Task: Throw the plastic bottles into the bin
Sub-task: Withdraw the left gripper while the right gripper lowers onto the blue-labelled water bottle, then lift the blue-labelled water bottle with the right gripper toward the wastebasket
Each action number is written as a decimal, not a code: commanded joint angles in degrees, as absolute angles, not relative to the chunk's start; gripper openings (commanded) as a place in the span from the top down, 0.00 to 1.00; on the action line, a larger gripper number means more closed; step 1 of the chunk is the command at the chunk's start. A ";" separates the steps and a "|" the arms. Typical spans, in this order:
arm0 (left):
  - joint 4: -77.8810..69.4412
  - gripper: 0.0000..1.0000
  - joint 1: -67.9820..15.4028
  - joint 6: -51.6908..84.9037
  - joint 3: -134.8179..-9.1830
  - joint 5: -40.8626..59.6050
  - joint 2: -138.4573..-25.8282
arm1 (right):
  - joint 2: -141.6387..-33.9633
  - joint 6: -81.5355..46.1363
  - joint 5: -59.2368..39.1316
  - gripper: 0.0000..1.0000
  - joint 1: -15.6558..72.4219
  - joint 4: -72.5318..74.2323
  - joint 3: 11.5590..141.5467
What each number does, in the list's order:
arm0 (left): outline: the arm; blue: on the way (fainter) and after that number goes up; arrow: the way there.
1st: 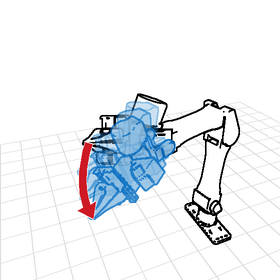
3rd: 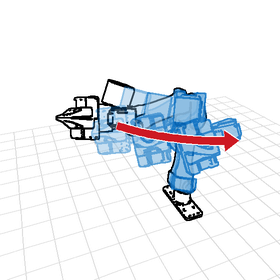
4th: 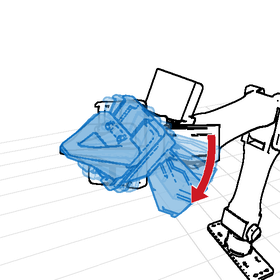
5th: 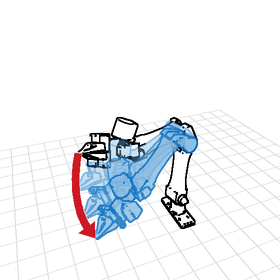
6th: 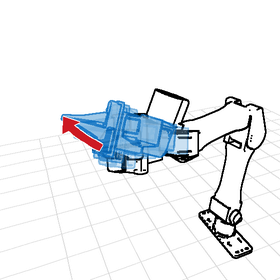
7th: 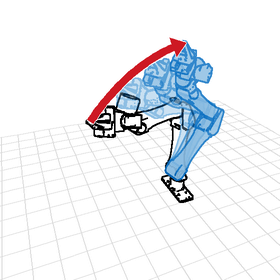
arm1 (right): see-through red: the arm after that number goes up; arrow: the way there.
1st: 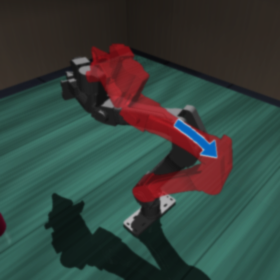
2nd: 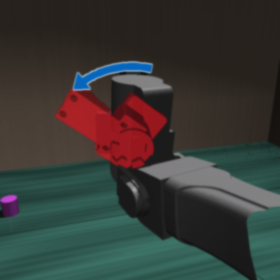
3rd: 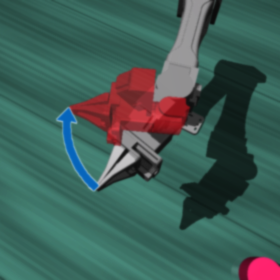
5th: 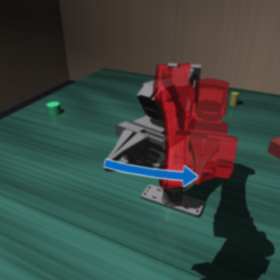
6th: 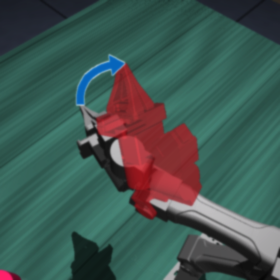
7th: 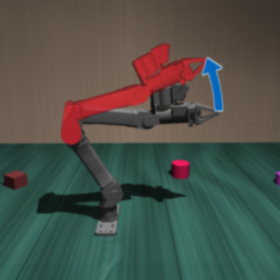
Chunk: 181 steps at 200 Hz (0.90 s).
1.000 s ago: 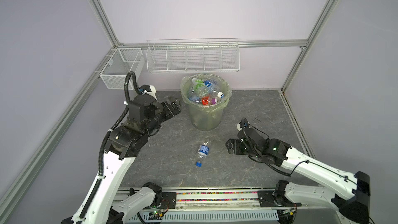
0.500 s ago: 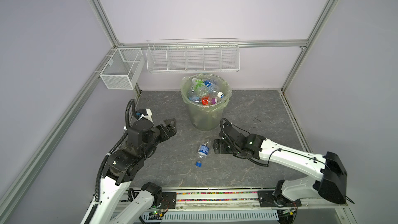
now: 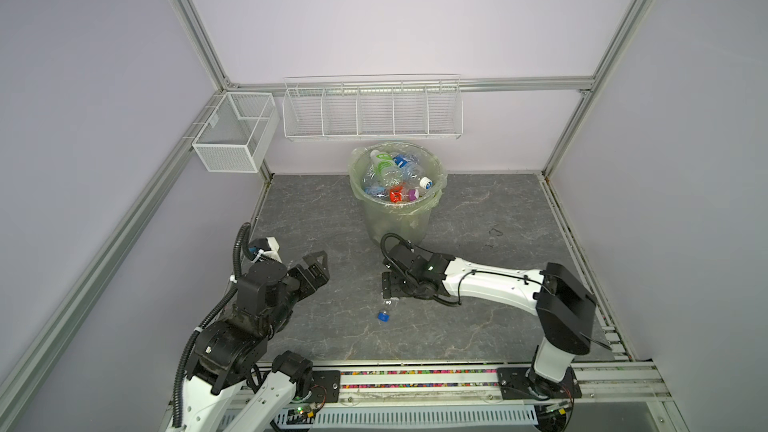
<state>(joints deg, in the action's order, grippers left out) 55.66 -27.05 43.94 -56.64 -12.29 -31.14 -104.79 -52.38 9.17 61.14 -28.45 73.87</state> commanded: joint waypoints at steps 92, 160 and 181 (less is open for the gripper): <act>58.85 0.00 -27.20 44.40 -56.60 -14.83 -29.53 | -111.70 -52.73 12.88 0.72 63.54 -35.16 77.83; 59.15 0.00 -27.20 44.31 -57.13 -15.18 -29.71 | -99.72 -49.29 21.26 0.84 67.89 -38.24 76.90; 58.58 0.00 -27.17 44.33 -57.23 -15.06 -30.12 | -93.38 -46.51 25.58 0.84 69.58 -40.74 78.29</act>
